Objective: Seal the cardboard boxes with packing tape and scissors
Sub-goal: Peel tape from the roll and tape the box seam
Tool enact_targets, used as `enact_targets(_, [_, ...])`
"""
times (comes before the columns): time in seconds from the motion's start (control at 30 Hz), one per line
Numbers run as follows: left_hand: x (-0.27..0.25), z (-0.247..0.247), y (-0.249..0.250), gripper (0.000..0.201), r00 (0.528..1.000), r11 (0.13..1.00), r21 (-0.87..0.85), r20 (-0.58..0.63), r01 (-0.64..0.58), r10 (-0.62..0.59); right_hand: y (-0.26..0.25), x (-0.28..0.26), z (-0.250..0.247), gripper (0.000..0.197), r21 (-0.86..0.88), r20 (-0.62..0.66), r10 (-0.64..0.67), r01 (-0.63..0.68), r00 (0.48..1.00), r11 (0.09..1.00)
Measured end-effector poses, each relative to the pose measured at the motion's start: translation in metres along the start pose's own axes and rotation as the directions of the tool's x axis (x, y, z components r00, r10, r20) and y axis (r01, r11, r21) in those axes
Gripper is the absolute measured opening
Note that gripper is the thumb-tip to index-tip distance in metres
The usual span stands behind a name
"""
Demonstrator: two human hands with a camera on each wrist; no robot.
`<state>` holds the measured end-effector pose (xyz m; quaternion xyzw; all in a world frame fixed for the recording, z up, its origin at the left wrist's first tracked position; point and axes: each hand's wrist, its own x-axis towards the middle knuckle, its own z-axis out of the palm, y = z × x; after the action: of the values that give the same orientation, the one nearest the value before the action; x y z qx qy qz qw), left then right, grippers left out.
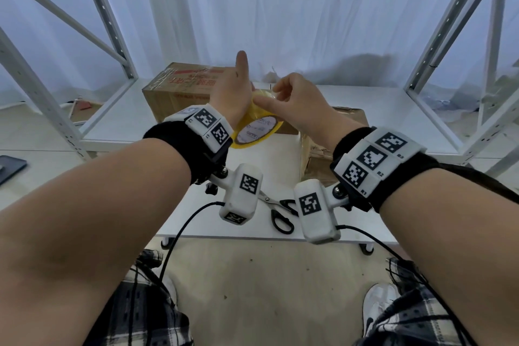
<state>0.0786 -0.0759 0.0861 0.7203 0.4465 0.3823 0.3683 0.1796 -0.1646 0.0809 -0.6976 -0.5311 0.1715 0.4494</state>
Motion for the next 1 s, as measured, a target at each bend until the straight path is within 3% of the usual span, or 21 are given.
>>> enact_targets(0.07, [-0.004,0.001,0.005,0.070,0.998,0.998,-0.057,0.042,0.038,-0.036,0.003,0.001,0.000,0.044,-0.030,-0.007,0.041,-0.041,0.999,0.999])
enact_targets(0.17, [-0.008,-0.007,0.009,0.063,0.977,0.986,-0.136,0.200,0.096,-0.068,0.001,0.003,-0.003,0.031,-0.031,-0.041,0.024,-0.025,0.999,0.999])
enact_targets(0.3, [-0.015,-0.024,0.006,0.019,0.885,0.998,-0.047,0.464,0.049,-0.022,0.000,0.005,-0.012,0.009,-0.136,-0.100,-0.051,0.037,0.994,0.990])
enact_targets(0.37, [-0.017,-0.029,0.003,0.037,0.810,1.000,-0.019,0.586,0.009,0.004,0.006,0.006,-0.014,0.007,-0.178,-0.124,-0.061,0.038,0.990,0.983])
enact_targets(0.43, [-0.019,-0.032,0.002,0.049,0.775,0.999,-0.047,0.630,-0.008,0.036,0.011,0.008,-0.015,0.008,-0.169,-0.140,-0.043,0.019,0.989,0.985])
enact_targets(0.5, [-0.017,-0.035,0.000,0.053,0.782,0.999,-0.038,0.622,-0.021,0.040,0.010,0.009,-0.015,0.014,-0.105,-0.131,-0.038,0.024,0.991,0.994])
enact_targets(0.63, [-0.014,-0.040,-0.009,0.055,0.817,0.944,0.248,0.576,-0.219,0.038,-0.005,0.004,-0.006,0.023,0.098,-0.064,-0.100,0.106,0.993,0.990])
enact_targets(0.77, [-0.012,-0.041,-0.016,0.057,0.848,0.910,0.337,0.529,-0.240,0.028,-0.012,-0.001,-0.003,0.018,0.280,-0.061,-0.069,0.084,0.996,0.956])
enact_targets(0.83, [-0.010,-0.040,-0.018,0.057,0.863,0.874,0.408,0.505,-0.266,0.027,-0.013,-0.001,-0.007,0.026,0.395,-0.071,-0.030,0.056,0.997,0.917])
enact_targets(0.93, [-0.009,-0.038,-0.022,0.057,0.885,0.848,0.440,0.459,-0.296,0.072,-0.012,0.002,-0.009,0.023,0.402,-0.080,-0.005,0.037,0.997,0.915])
enact_targets(1.0, [-0.011,-0.039,-0.024,0.052,0.887,0.866,0.403,0.453,-0.295,0.091,-0.008,0.005,-0.007,0.018,0.308,-0.077,0.009,0.015,0.997,0.951])
